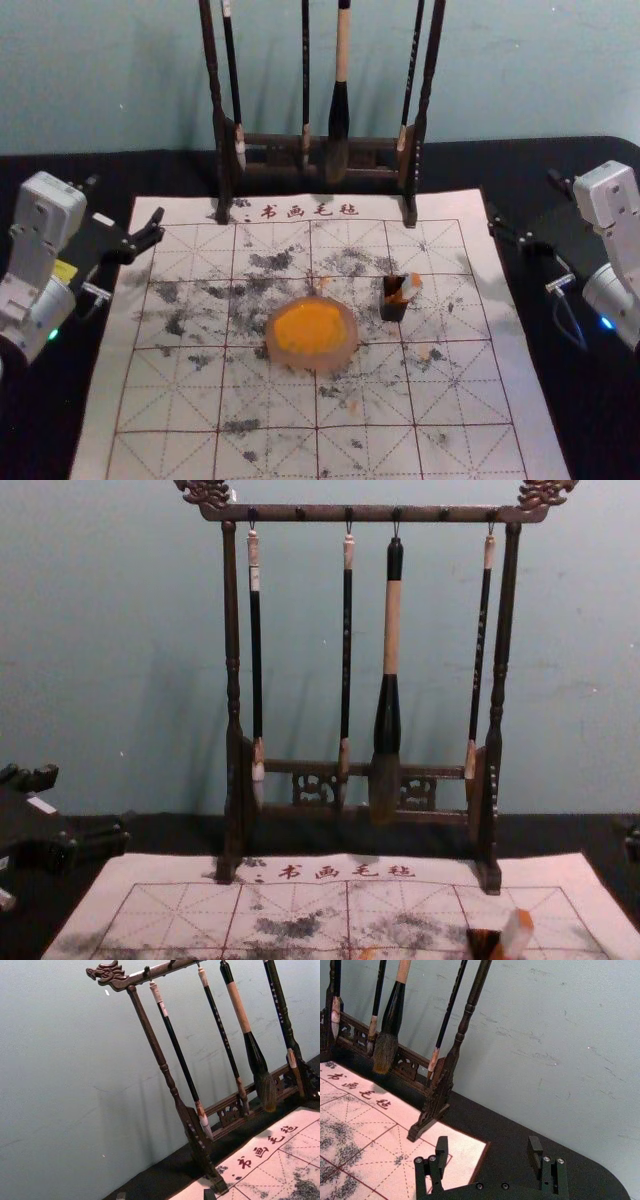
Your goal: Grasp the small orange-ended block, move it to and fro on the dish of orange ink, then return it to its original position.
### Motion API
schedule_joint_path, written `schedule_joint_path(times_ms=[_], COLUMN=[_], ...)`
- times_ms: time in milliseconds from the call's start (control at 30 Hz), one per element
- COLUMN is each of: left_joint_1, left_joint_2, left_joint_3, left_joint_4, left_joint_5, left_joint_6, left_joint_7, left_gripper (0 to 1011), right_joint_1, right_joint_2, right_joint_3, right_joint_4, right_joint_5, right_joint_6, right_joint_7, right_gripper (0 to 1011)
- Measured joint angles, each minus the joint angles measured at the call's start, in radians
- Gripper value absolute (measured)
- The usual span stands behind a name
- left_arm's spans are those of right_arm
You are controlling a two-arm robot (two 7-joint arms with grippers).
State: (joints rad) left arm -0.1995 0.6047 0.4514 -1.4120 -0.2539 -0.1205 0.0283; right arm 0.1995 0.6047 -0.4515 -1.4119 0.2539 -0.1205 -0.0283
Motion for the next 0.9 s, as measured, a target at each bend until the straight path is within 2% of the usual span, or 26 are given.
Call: schedule_joint_path(times_ms=[900], left_joint_1=[0.0], left_joint_2=[0.0], left_joint_3=[0.0], left_joint_4=[0.0], left_joint_5=[0.0], left_joint_6=[0.0], left_joint_7=[0.0], left_gripper=[1001], right_joint_1=[0.0], right_joint_2=[0.0], right_joint_3=[0.0], right_joint_4=[0.0], right_joint_5=[0.0], right_joint_6=[0.0], right_joint_7=[0.0], right_gripper=[1003])
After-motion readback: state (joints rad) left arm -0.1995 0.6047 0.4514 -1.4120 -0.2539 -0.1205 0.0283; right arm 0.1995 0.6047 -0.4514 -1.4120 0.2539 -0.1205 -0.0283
